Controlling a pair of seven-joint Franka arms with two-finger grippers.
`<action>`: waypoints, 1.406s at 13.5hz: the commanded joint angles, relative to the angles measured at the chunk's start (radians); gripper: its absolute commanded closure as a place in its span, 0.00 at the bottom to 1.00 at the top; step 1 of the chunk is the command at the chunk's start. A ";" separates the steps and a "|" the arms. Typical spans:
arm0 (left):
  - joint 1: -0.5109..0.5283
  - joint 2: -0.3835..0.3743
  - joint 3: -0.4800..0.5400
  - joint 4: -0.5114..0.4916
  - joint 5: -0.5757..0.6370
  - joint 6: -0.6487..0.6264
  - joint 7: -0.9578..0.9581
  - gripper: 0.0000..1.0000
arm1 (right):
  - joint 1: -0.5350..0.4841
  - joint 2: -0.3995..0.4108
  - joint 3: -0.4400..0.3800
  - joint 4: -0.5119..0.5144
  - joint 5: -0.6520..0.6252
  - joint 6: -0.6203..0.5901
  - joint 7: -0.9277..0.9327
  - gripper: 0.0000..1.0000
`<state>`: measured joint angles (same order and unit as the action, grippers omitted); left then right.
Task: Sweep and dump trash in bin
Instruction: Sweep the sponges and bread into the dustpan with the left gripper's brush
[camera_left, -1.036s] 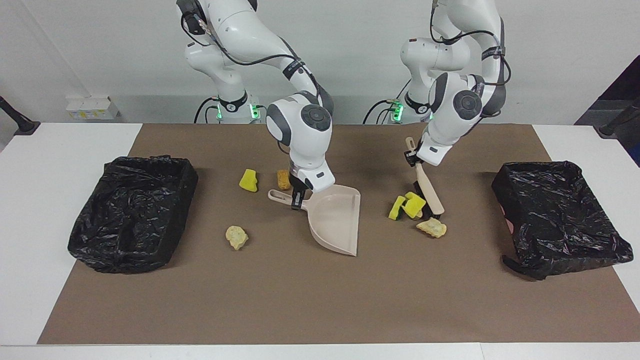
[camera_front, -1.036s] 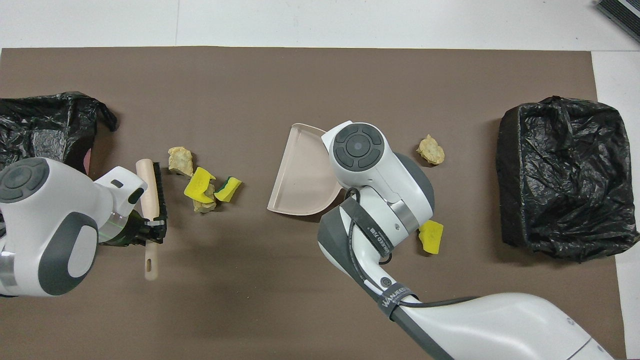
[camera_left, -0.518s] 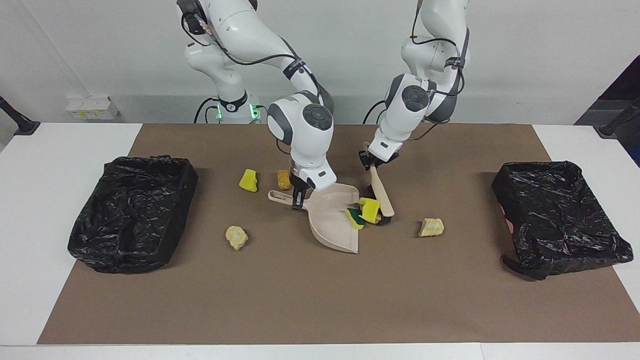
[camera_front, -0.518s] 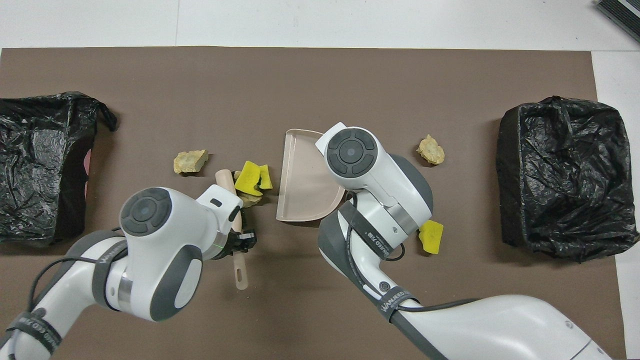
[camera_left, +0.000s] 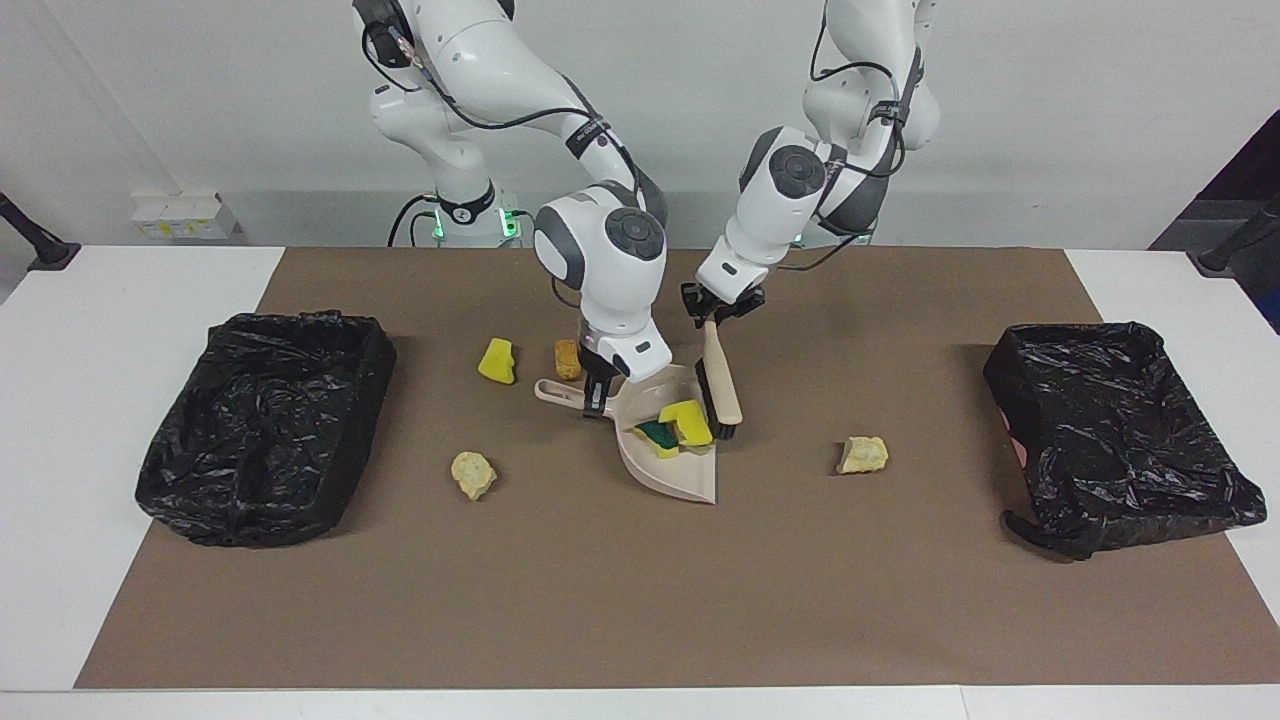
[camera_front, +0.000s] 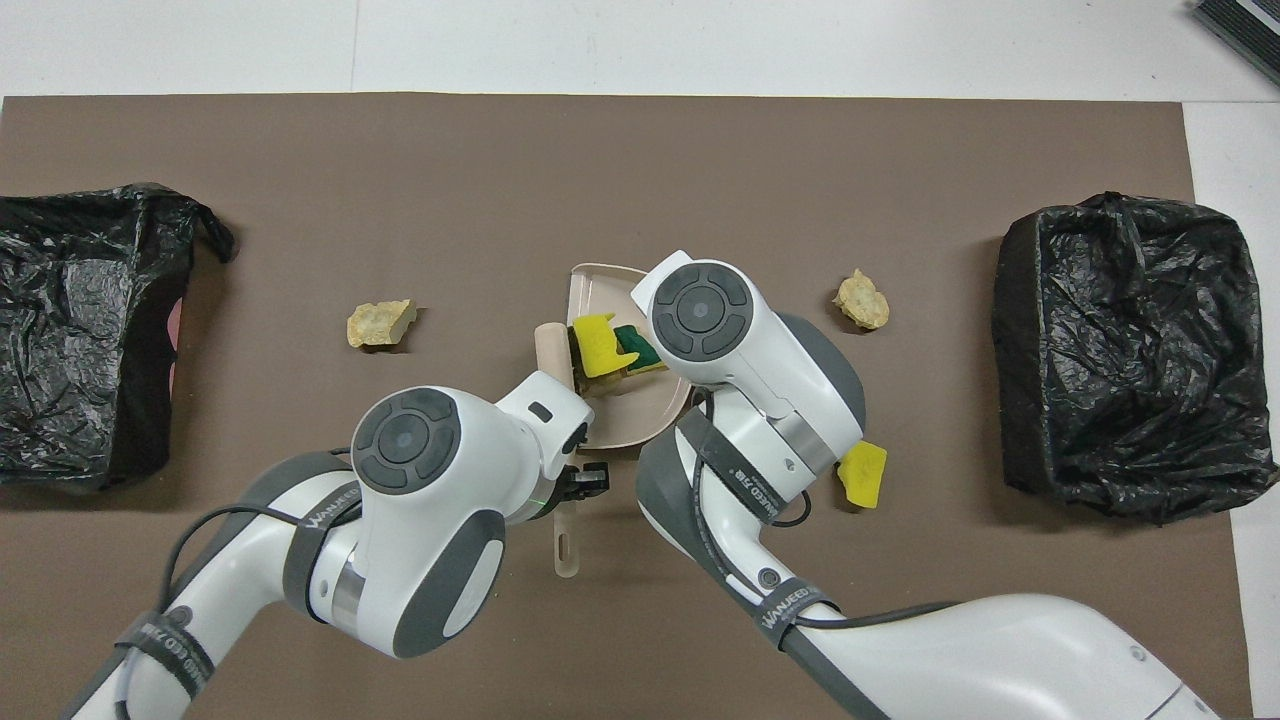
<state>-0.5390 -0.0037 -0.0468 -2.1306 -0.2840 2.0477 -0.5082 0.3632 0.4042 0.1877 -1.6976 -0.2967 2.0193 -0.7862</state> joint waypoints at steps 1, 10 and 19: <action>0.114 -0.032 0.005 0.073 0.154 -0.254 0.002 1.00 | -0.015 -0.025 0.006 -0.037 -0.016 0.004 -0.036 1.00; 0.407 0.079 0.018 0.061 0.364 -0.080 0.281 1.00 | -0.020 -0.041 0.007 -0.071 -0.016 0.007 -0.013 1.00; 0.101 0.053 0.007 -0.031 0.057 0.066 0.257 1.00 | -0.006 -0.047 0.007 -0.091 -0.018 0.050 -0.013 1.00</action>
<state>-0.3696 0.0863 -0.0562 -2.1364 -0.1846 2.0931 -0.2460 0.3694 0.3886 0.1874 -1.7435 -0.2974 2.0495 -0.7862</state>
